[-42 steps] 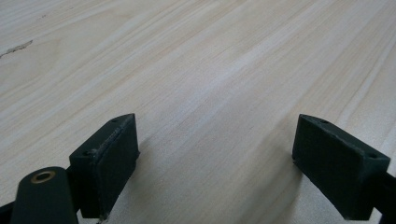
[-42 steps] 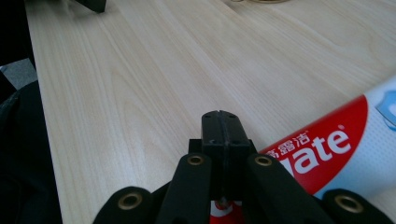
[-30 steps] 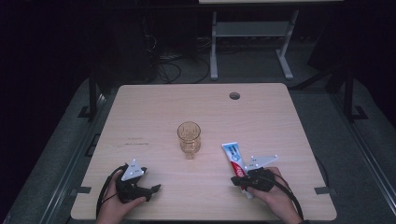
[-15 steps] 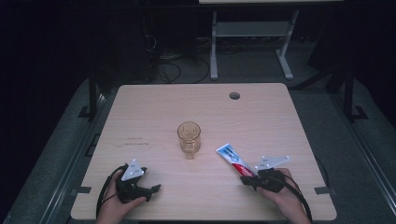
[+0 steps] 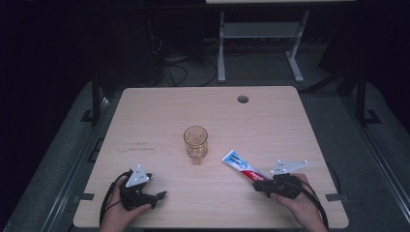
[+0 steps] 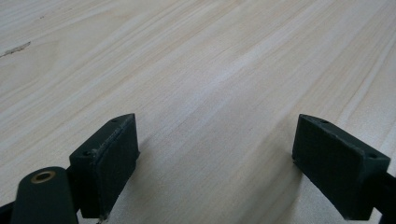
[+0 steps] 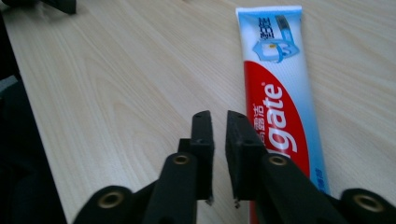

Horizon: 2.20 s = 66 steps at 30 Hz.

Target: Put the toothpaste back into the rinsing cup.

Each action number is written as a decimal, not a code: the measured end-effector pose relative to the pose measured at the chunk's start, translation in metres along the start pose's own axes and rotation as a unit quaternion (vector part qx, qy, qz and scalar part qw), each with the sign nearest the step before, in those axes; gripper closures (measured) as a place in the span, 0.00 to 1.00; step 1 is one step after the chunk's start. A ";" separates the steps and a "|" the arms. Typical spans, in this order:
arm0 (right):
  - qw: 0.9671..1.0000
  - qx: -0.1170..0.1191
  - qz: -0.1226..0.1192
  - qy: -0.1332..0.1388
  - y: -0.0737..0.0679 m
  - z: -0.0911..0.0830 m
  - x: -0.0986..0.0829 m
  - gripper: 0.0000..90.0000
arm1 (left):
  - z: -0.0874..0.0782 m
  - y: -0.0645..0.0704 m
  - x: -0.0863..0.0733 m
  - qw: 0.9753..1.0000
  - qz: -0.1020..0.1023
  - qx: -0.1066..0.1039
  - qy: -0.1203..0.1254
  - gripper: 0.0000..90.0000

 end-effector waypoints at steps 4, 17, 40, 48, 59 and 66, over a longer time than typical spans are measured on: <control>1.000 -0.002 0.000 0.004 -0.001 -0.002 0.005 0.71 | 0.000 0.000 0.000 1.000 -0.001 -0.001 0.001 0.15; 0.999 -0.038 -0.016 0.013 0.013 0.002 0.027 0.48 | 0.000 0.001 0.000 1.000 0.001 -0.003 0.001 0.15; 0.996 -0.069 -0.030 -0.051 0.034 0.052 0.054 0.41 | 0.000 0.002 0.000 1.000 0.003 -0.006 0.001 0.15; 0.993 -0.081 -0.035 -0.084 0.039 0.067 0.052 0.41 | 0.000 0.002 0.000 1.000 0.003 -0.006 0.001 0.15; 0.987 -0.091 -0.043 -0.123 0.042 0.077 0.051 0.48 | 0.000 0.002 0.000 1.000 0.004 -0.007 0.001 0.15; 0.986 -0.096 -0.035 -0.133 0.042 0.077 0.052 0.48 | 0.000 0.002 0.000 1.000 0.005 -0.007 0.000 0.15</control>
Point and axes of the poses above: each handheld gripper's, and its own axes: z roughly forward along the jaws, x roughly out of its top, y roughly to its right, the point moved 9 cm from there along z, roughly forward along the jaws, and after that the axes turned 2 degrees about x, right-handed, at the moved point
